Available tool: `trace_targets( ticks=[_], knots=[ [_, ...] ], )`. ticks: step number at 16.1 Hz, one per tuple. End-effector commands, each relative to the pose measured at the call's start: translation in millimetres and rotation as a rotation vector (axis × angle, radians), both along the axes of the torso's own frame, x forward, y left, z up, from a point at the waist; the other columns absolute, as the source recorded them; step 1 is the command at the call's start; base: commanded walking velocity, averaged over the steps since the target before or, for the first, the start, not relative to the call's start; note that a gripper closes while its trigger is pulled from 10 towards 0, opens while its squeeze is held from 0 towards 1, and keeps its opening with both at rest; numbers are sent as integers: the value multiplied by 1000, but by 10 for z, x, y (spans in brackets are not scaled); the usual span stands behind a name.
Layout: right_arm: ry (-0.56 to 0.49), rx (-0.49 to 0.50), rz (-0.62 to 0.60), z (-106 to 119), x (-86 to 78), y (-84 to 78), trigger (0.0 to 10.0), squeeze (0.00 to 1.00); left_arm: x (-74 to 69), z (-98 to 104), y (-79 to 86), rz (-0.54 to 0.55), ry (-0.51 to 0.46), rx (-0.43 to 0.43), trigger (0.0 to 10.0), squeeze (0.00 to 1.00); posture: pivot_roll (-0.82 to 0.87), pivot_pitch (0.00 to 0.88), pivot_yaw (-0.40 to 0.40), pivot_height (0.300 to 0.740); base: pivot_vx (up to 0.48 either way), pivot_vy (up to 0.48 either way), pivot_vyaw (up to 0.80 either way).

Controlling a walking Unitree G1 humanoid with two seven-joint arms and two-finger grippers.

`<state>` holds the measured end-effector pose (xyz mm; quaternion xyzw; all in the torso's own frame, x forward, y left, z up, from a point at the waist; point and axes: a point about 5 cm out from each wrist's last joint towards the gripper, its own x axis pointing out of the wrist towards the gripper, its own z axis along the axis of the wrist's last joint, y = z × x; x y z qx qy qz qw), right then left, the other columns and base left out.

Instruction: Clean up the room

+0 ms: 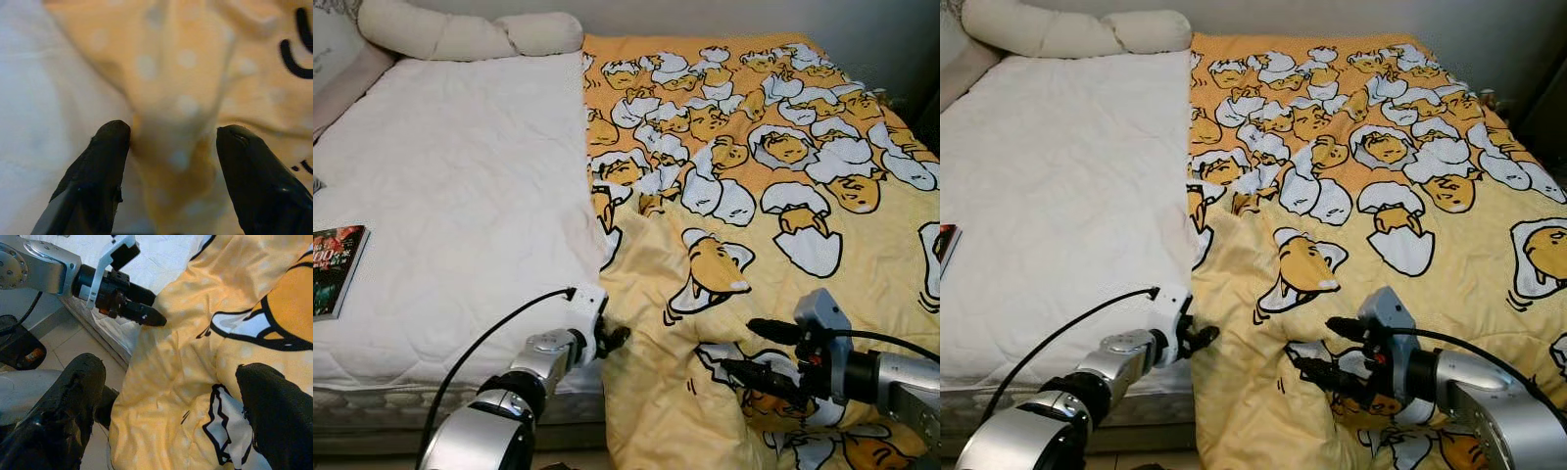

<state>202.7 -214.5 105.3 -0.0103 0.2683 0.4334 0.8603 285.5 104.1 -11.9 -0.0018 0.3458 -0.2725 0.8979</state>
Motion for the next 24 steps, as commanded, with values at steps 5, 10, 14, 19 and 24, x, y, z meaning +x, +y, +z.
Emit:
trace_targets(
  ticks=[5,10,14,19,24],
  knots=[
    [-13,7,-3,-7,-33,39,10000,0,3,13,-87,-32,-4,-4,0,0,-404,0,58,740,0,0,0],
    [-19,-8,-6,-20,-45,61,10000,0,0,9,-98,-21,-3,-7,0,0,-404,0,54,740,0,0,0],
    [-6,36,-29,-17,-40,100,10000,0,-12,-3,-95,-13,-2,-10,0,0,-400,0,50,740,0,0,0],
    [-50,93,-46,27,20,117,10000,0,-148,-119,27,-56,33,8,0,0,-355,0,83,740,0,0,0],
    [-45,131,-81,-57,-42,171,10000,0,-212,-127,262,-170,15,26,0,0,-297,0,99,740,0,0,0]
  ],
)
